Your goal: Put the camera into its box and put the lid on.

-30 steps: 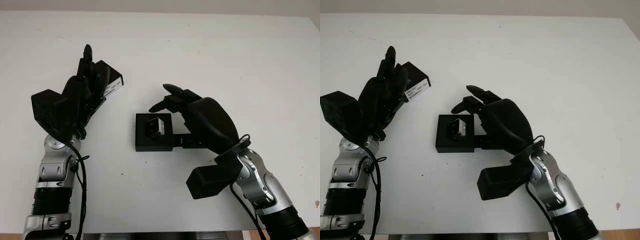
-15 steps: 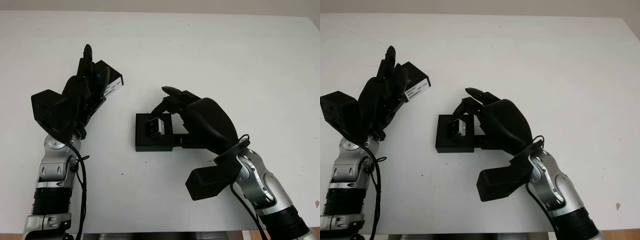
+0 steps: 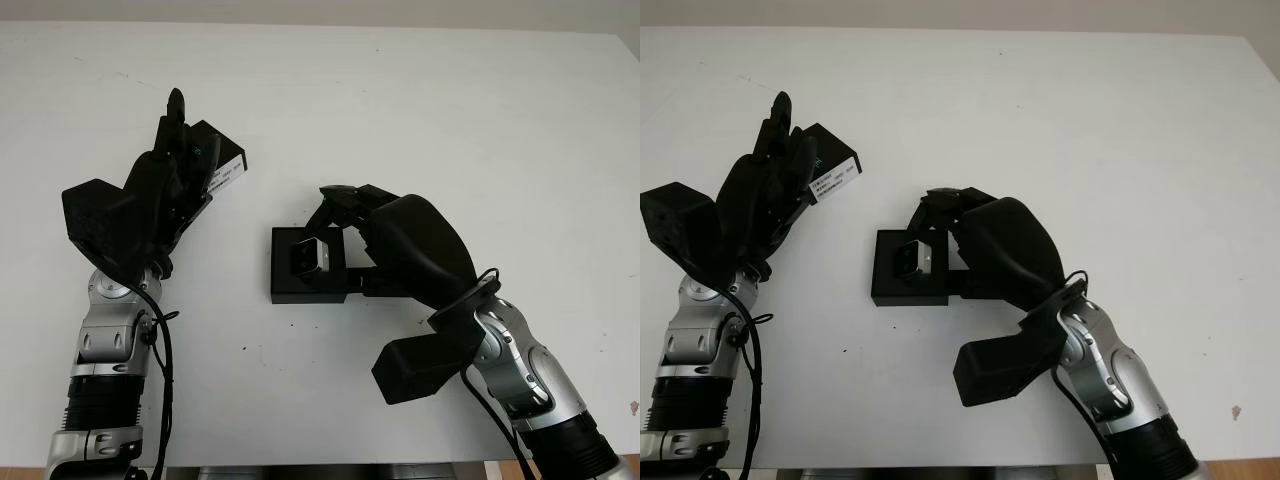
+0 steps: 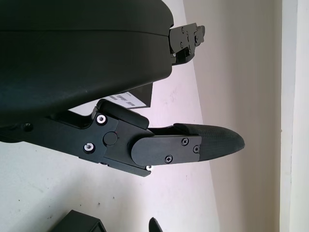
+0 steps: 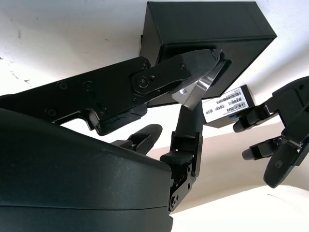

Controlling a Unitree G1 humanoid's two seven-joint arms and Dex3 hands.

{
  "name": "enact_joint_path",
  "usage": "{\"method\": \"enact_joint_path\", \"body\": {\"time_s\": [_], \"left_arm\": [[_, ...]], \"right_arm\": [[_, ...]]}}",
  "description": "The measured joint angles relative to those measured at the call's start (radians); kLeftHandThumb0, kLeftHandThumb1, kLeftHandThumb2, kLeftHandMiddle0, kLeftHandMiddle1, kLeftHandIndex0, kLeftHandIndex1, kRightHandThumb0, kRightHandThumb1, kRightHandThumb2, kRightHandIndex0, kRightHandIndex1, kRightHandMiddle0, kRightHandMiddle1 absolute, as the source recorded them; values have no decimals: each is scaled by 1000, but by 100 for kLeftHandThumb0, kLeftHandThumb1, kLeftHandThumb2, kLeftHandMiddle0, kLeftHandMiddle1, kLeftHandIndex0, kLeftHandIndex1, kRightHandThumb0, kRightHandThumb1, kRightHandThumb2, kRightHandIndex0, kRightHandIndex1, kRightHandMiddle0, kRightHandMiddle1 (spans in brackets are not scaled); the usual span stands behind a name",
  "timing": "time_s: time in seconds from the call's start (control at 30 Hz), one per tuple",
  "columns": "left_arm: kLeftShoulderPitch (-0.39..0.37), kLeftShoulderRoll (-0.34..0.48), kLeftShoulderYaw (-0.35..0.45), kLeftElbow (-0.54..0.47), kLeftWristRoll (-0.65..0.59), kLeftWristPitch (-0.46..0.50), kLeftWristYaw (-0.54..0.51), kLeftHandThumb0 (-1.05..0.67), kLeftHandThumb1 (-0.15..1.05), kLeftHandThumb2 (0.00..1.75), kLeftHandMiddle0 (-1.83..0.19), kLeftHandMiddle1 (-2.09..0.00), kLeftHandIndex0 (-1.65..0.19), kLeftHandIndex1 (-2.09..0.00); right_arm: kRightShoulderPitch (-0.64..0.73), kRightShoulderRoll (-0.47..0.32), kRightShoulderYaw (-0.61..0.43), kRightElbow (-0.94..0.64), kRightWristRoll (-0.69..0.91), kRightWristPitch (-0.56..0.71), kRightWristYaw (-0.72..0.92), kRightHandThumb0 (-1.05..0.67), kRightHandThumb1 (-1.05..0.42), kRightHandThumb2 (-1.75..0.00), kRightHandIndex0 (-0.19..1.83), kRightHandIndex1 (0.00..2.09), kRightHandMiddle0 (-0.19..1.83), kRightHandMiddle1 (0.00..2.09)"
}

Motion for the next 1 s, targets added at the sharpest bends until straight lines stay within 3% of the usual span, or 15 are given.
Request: {"method": "enact_joint_path", "body": {"time_s": [0.03, 0.17, 0.23, 0.77, 1.0], "left_arm": [[0, 0, 0, 0, 0, 0, 0, -78, 105, 44, 19, 0, 19, 0], [0, 0, 0, 0, 0, -2, 0, -77, 105, 44, 19, 0, 19, 0], [0, 0, 0, 0, 0, -2, -1, -77, 105, 44, 19, 0, 19, 0], [1, 0, 1, -1, 0, 1, 2, -77, 105, 45, 19, 0, 19, 0], [1, 0, 1, -1, -1, 1, -2, -76, 105, 44, 19, 0, 19, 0]], "right_arm": [[0, 1, 0, 5, 3, -4, -5, -45, -97, -5, 49, 33, 48, 152], [-2, 7, 0, 30, 26, -15, -18, -43, -99, -6, 28, 68, 42, 158], [-6, 13, 1, 40, 30, -13, -17, -42, -102, -6, 22, 73, 38, 161], [-29, 40, 9, 124, 56, -20, -54, -42, -105, -6, 21, 76, 39, 159], [-30, 85, -6, 146, 186, -3, -30, -42, -105, -7, 16, 83, 37, 177]]}}
